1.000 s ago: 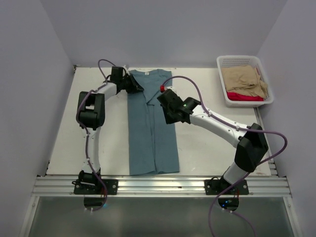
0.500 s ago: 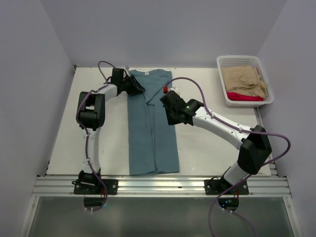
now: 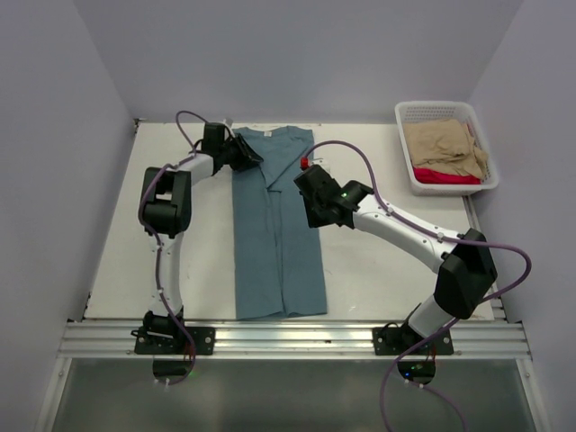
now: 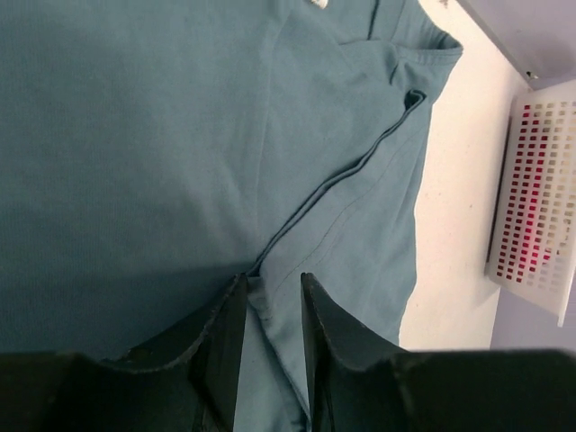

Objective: Fold and stack the t-shirts
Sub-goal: Fold the tshirt

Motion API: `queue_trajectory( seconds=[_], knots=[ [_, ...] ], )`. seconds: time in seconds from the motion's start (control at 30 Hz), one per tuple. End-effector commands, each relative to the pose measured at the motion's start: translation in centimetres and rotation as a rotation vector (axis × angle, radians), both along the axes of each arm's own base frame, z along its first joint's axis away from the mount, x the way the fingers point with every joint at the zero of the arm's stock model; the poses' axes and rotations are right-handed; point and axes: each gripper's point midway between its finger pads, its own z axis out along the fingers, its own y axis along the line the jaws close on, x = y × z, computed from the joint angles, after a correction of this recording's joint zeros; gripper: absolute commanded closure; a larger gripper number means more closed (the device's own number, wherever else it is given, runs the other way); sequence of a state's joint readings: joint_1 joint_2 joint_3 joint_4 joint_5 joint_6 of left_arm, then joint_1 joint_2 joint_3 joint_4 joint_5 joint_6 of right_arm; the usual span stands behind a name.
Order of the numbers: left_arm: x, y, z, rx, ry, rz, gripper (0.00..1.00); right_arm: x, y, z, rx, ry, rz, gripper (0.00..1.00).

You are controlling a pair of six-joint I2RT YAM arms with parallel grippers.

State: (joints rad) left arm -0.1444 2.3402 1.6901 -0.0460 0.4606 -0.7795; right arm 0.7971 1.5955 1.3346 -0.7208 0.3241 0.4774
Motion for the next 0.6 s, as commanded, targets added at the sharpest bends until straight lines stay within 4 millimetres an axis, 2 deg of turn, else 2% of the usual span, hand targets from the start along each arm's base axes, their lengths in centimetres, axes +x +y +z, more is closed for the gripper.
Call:
queue_trajectory(
  seconds=[0.0,0.17,0.37,0.5,0.53,0.57],
  knots=[
    [1.5,-1.4,1.6,-0.076,-0.087,-0.016,0.67,0.5,0.0,1.6,0.04,-0.051,-0.018,1.0],
    [1.4,-3.5,1.0,-0.107,-0.089,-0.063,0.74,0.4,-0.4,1.4,0.034,-0.05,-0.025,1.0],
    [1.4,-3.7,1.1,-0.088,-0.088,-0.064,0.89,0.5,-1.2,1.7,0.031,-0.06,-0.039,1.0],
    [1.3,-3.3,1.6,-0.054,-0.09,-0.062,0.89,0.4,-1.4,1.6,0.032,-0.06,-0.042,1.0],
    [1.4,-3.1,2.1,-0.047,-0.098,-0.057,0.87,0.4,-1.5,1.5,0.032,-0.058,-0.045,1.0],
    [1.4,-2.9,2.2,-0.033,-0.101,-0.05,0.8,0.5,-1.5,1.6,0.035,-0.059,-0.046,1.0]
  ],
)
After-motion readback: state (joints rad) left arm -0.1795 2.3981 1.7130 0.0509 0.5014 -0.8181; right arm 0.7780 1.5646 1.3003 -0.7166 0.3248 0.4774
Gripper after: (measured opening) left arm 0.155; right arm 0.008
